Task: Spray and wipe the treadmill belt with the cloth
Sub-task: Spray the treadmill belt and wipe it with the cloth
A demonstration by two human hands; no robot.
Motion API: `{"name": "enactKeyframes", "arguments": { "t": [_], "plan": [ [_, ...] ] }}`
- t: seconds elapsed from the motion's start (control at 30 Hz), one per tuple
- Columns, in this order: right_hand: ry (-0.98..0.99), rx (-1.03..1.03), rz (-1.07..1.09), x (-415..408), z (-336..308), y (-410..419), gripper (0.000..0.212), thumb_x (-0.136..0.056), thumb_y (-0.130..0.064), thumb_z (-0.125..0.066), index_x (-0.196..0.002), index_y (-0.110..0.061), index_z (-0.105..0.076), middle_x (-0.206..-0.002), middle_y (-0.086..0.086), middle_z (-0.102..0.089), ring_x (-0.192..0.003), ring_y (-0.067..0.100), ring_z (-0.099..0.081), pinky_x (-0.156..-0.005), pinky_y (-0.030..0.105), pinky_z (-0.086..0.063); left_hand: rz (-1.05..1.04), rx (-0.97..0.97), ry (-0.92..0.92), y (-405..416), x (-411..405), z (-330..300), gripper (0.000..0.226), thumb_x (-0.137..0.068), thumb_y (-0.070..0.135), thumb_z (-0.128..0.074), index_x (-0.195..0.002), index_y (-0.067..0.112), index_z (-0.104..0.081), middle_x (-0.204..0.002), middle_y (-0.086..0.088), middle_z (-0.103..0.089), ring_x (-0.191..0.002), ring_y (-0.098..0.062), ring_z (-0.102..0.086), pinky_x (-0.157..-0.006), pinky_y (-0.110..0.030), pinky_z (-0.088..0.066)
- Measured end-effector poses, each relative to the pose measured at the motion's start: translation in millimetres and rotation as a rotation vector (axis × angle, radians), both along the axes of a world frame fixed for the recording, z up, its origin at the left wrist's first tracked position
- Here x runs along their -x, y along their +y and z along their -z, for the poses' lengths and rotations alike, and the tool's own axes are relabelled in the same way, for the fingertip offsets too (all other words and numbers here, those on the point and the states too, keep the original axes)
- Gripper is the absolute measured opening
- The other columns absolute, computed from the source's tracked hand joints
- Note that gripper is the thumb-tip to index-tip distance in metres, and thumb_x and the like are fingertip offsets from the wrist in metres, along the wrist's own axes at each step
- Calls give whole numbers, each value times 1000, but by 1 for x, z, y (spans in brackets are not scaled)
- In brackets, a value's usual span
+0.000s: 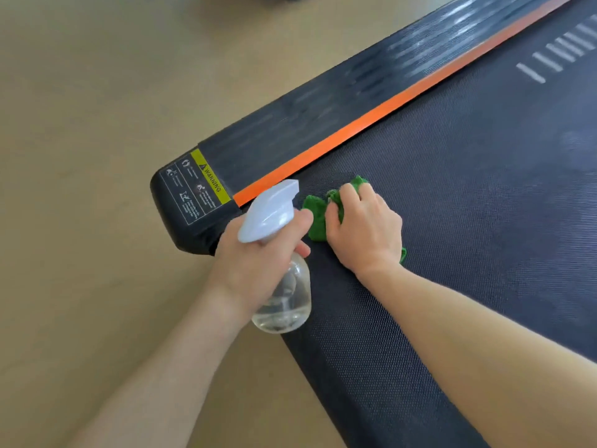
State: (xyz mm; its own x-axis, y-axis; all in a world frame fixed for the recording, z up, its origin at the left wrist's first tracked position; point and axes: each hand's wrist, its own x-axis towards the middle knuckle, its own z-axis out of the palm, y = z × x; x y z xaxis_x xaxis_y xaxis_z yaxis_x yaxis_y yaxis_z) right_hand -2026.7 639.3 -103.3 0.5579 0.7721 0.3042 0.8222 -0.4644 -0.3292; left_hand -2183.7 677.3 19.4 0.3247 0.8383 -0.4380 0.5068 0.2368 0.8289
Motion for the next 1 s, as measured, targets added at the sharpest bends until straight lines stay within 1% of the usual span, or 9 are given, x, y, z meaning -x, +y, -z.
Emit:
{"name": "enactKeyframes", "arguments": {
  "t": [0.17, 0.33, 0.43, 0.53, 0.63, 0.77, 0.83, 0.9, 1.0],
  "plan": [
    [19, 76, -10, -5, -2, 2, 24, -93, -37, -51, -89, -14, -54, -84, 6, -54, -71, 30, -55, -53, 31, -28, 72, 70, 104, 37, -21, -3, 18, -94, 41, -72, -91, 24, -75, -80, 4, -80, -53, 2, -54, -62, -24, -46],
    [51, 122, -26, -4, -7, 3, 23, -92, -36, -52, -84, -14, -53, -81, 6, -52, -66, 29, -53, -53, 30, -25, 221, 129, 151, 67, -25, 3, 24, -92, 43, -73, -91, 19, -74, -84, 2, -79, -58, -3, -55, -59, -19, -48],
    [58, 124, -36, -7, -8, 0, 24, -91, -37, -51, -86, -14, -54, -82, 6, -52, -66, 28, -51, -54, 29, -25, 363, 158, 170, 85, -43, 6, 26, -93, 42, -73, -88, 16, -73, -82, 0, -78, -54, -6, -52, -60, -23, -46],
    [61, 102, -20, -7, -9, 4, 25, -90, -36, -50, -86, -12, -57, -82, 7, -51, -66, 30, -50, -52, 32, -32, 499, 162, 151, 108, -69, 10, 31, -93, 40, -75, -86, 10, -72, -78, -6, -76, -61, -13, -58, -69, -30, -50],
    [73, 128, 21, -5, -6, 5, 29, -91, -36, -48, -89, -9, -61, -83, 8, -51, -67, 31, -50, -52, 37, -39, 609, 161, 130, 123, -94, 4, 38, -91, 41, -77, -73, 9, -66, -67, -6, -72, -59, -11, -59, -62, -22, -49],
    [71, 130, 50, -4, -7, 6, 31, -94, -37, -46, -84, -9, -58, -81, 8, -49, -65, 31, -47, -54, 38, -38, 738, 77, 139, 137, -109, -11, 43, -92, 44, -75, -73, 8, -61, -84, -16, -75, -65, -20, -57, -65, -30, -49],
    [82, 125, 55, -4, -8, 6, 31, -95, -37, -45, -82, -11, -56, -80, 8, -47, -64, 31, -45, -53, 37, -37, 763, 95, 126, 144, -119, -15, 42, -93, 44, -74, -80, 5, -64, -87, -17, -75, -72, -27, -63, -64, -27, -48],
    [99, 128, 43, -5, -9, 6, 36, -98, -38, -39, -82, -11, -56, -79, 8, -45, -64, 29, -43, -53, 38, -36, 813, 108, 116, 150, -128, -18, 44, -93, 42, -75, -87, -1, -67, -86, -18, -75, -64, -20, -60, -61, -24, -48],
    [109, 113, 39, -6, -11, 6, 41, -98, -41, -36, -82, -10, -58, -79, 8, -46, -63, 28, -42, -54, 36, -34, 890, 106, 106, 152, -147, -22, 47, -93, 40, -77, -87, -6, -68, -80, -20, -75, -57, -12, -60, -68, -36, -57]
  ]
}}
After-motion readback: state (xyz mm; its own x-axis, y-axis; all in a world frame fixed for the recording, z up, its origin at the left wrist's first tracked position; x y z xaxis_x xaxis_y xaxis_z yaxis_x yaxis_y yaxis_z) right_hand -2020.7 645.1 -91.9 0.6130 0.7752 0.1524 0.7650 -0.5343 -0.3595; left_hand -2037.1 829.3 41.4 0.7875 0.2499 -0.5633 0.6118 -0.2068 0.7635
